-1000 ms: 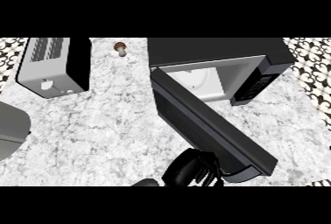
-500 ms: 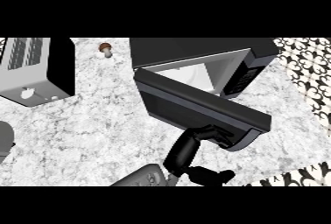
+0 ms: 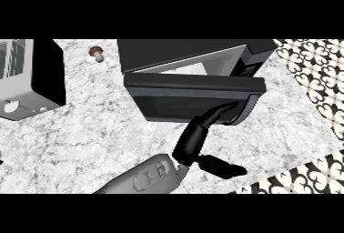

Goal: Pick up the milk, place it into the microwave and close the microwave

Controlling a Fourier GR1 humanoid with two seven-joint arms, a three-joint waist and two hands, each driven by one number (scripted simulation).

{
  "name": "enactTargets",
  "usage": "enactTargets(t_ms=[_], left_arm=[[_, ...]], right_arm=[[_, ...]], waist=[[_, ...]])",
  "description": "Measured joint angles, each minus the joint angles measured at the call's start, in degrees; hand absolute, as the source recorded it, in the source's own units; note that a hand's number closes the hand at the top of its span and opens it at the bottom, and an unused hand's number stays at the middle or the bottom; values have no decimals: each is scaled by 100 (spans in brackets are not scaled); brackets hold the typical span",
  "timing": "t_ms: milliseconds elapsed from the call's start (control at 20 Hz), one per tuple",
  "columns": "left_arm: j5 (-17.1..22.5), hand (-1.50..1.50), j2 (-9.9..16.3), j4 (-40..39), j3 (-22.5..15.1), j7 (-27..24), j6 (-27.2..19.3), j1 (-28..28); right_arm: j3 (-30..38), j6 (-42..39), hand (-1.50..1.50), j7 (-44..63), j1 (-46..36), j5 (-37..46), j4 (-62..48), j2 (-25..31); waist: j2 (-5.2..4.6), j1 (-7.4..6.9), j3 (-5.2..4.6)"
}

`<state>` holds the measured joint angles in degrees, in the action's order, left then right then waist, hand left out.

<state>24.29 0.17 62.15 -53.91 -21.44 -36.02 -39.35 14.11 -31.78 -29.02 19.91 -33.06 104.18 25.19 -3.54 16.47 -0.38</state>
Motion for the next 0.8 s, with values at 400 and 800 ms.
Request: enactTargets(t_ms=[400, 800], left_arm=[[478, -150, -6, -347, 122, -181, -182, -531], [882, -150, -10, -673, 190, -355, -317, -985]], right_arm=[[20, -185, -150, 220, -232, -406, 85, 284], [3, -306, -150, 396, -463, -724, 97, 492]], waist=[[-74, 245, 8], [-144, 443, 19]])
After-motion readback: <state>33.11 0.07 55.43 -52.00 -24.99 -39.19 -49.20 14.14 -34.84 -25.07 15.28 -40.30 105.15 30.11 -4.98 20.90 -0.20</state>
